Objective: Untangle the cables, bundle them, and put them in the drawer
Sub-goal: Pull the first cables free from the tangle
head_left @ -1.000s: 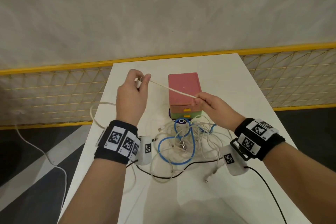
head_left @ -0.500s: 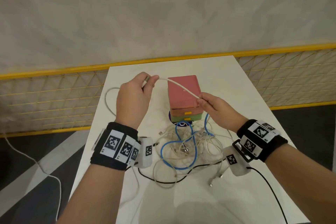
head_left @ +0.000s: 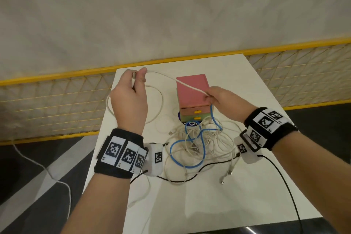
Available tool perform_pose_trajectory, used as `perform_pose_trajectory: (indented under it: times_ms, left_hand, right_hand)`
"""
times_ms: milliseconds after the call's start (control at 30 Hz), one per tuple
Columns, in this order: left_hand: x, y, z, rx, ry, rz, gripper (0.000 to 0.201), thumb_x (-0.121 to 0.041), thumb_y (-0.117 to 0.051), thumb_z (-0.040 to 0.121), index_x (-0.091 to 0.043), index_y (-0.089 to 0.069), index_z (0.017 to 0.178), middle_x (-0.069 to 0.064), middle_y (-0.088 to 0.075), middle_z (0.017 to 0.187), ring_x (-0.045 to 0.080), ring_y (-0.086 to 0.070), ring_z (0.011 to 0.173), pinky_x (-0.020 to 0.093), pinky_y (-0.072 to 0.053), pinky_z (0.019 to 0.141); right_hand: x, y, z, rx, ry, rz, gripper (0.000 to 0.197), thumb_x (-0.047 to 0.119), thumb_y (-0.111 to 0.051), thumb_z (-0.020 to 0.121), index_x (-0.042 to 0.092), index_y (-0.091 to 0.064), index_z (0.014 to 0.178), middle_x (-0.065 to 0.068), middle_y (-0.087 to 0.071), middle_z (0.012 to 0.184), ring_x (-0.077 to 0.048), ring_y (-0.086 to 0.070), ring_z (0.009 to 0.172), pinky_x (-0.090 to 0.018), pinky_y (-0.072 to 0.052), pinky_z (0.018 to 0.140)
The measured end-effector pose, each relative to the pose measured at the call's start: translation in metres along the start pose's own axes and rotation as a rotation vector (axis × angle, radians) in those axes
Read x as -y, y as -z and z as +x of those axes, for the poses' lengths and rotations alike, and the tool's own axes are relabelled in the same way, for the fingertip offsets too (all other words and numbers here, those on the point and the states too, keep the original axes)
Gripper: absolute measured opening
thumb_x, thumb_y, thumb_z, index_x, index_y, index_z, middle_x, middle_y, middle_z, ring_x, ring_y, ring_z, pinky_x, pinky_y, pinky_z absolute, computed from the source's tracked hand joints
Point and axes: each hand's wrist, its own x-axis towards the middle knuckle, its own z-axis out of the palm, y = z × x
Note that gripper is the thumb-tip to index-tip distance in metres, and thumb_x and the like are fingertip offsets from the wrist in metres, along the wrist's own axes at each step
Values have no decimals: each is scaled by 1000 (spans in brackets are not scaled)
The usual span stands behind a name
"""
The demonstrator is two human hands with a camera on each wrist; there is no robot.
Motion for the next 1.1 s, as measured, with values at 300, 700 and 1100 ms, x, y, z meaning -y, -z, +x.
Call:
perform_pose_trajectory:
  times_ms: [300,700,1100]
  left_hand:
    - [-2,-2,-22,69,184,81,35,-37,-50,100,-10,-62,82,-7,-38,51,12,-37,46,16,-28,43]
    - [-28,-1,-65,325,63,-124,37,-24,-53,100,-6,-54,68,-7,-42,48,5,-37,47,16,-28,49]
    - [-99,16,-121,764,4,-438,14,1,-51,98,1,-64,93,-18,-62,65,-6,-48,46,3,-36,52]
  right_hand:
    - [-11,20,-5,-153,-127,-134,31,12,-33,97,17,-46,125,-12,-66,90,-32,-63,73,-43,-52,70]
    - [25,43,-110,867,-6,88,51,2,-68,81,27,-58,124,10,-65,111,5,-63,91,-10,-48,74]
    - [69,27,-114,385,279,442,43,3,-47,96,13,-42,137,7,-51,135,7,-46,121,-15,-39,103]
